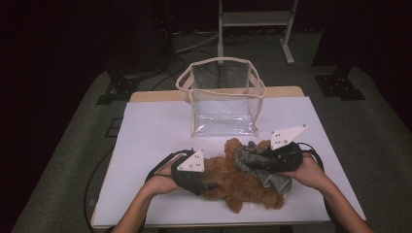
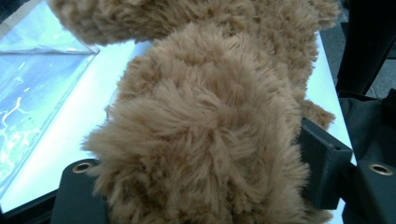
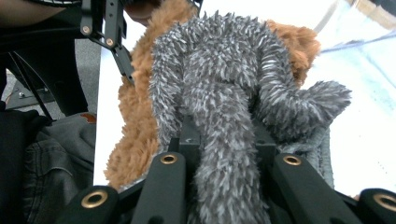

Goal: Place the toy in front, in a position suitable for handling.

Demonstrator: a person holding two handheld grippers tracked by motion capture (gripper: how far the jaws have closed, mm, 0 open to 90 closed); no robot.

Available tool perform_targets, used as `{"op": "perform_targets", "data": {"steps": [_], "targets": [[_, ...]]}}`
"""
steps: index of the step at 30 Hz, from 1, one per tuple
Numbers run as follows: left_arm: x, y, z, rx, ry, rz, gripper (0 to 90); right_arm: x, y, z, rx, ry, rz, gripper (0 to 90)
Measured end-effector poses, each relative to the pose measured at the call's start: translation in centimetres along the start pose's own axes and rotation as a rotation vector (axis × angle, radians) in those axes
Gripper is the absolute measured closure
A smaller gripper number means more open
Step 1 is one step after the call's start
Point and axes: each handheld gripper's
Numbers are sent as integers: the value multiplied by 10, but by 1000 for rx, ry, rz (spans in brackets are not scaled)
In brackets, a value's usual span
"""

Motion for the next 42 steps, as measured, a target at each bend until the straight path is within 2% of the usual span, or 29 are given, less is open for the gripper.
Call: {"op": "perform_targets", "data": {"steps": [5,7,10,12,16,19,21,22,26,28,31,34,37,42], "targets": [[0,1,1,4,8,-7,279,19,-20,-10,-62,-38,-10,729],[1,2,0,-5,9,2,277,28,-23,-10,-61,-69,3,729],[1,2,-1,-10,8,0,276,38,-14,-9,-46,-87,-6,728],[1,2,-2,-24,6,8,275,39,-4,-11,-23,-98,4,728],[3,1,-4,-46,6,15,275,26,6,-22,-23,-80,29,728],[5,-1,-5,-49,-1,16,276,16,-3,-31,-53,-75,49,728],[6,-1,-5,-55,-4,17,275,16,-11,-38,-82,-77,42,728],[6,-1,-6,-62,-4,23,276,19,-15,-43,-92,-101,47,728],[8,-1,-8,-73,-11,30,276,27,-25,-55,-141,-143,60,727],[9,-1,-8,-74,-11,31,275,28,-25,-53,-141,-135,53,727],[9,-1,-8,-78,-15,33,268,27,-18,-42,-103,-117,50,727],[9,0,-8,-72,-16,34,261,21,-9,-29,-73,-72,29,726],[12,-2,-7,-58,-23,28,245,11,-3,-15,-38,-33,33,725],[20,-5,-2,-22,-35,-10,201,9,-13,-5,-23,-26,49,726]]}}
Point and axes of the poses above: each handheld gripper's, and its own axes: x roughly backward along the jaws, y roughly out of its top, z roughly to its left, and after that the axes turned 3 degrees about -z, right-handed
